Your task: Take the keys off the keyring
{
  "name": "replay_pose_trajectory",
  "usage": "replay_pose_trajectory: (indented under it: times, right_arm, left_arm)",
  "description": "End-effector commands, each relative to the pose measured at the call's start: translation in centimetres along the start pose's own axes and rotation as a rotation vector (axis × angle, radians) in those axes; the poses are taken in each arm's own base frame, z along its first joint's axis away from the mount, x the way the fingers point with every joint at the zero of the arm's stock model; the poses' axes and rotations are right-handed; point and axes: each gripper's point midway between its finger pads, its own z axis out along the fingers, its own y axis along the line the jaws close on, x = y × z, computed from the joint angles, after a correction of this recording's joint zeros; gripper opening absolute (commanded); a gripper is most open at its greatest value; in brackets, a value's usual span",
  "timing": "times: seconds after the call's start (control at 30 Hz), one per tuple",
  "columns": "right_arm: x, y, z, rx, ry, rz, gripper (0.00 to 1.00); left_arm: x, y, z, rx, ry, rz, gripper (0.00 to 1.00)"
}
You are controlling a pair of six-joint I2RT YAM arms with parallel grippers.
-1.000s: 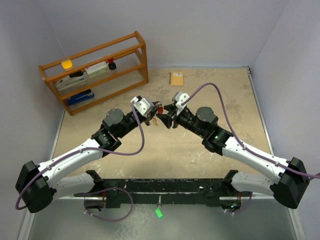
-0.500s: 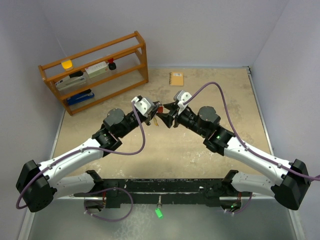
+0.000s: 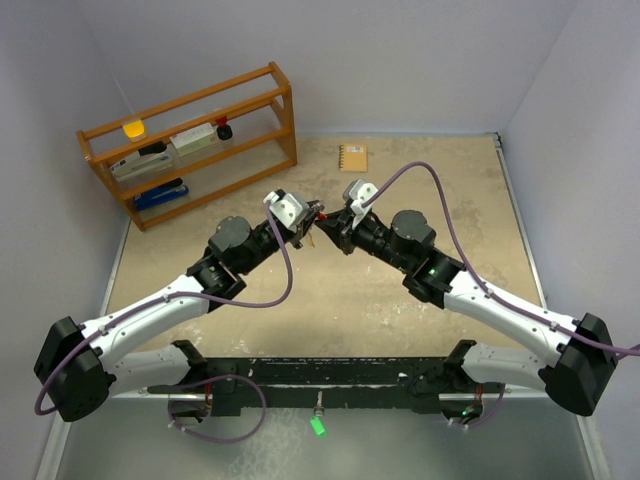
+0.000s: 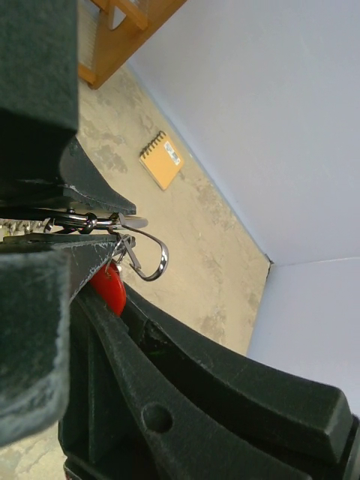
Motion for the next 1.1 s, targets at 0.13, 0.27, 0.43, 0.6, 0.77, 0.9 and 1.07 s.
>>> replay_pose_trajectory:
  times: [0.13, 0.27, 0.43, 0.6, 0.77, 0.9, 1.07]
  right_arm:
    - [-3.7, -0.2, 0.1, 0.009, -0.077, -0.028, 0.0]
    - [-4.7, -1.0, -0.1, 0.054, -0.048, -0.043, 0.0]
    - [-4.9, -2.6, -1.1, 0.139, 0.027, -0.072, 0.0]
    - [-5.8, -4.5, -2.8, 0.24, 0.072, -0.113, 0.0]
    - [-6.8, -5.5, -3.7, 0.295, 0.077, -0.155, 0.0]
    - [-7.6, -5.7, -3.8, 0.301, 0.073, -0.178, 0.0]
    - [-8.5, -5.5, -3.8, 0.289, 0.053, -0.18, 0.0]
  left_arm:
    - [-2.0, 0.1, 0.1, -0.017, -0.075, -0.013, 0.0]
    - [-1.9, 0.6, -0.1, -0.043, -0.066, -0.001, 0.0]
    - [-2.0, 1.3, -0.4, -0.074, -0.059, 0.008, 0.0]
    - [-2.3, 1.4, -0.6, -0.076, -0.057, 0.015, 0.01]
    - [-2.5, 0.7, -0.5, -0.039, -0.064, 0.003, 0.15]
    - [-2.5, -0.1, -0.3, -0.003, -0.075, -0.021, 0.23]
    - [-2.4, -0.9, 0.1, 0.037, -0.097, -0.042, 0.41]
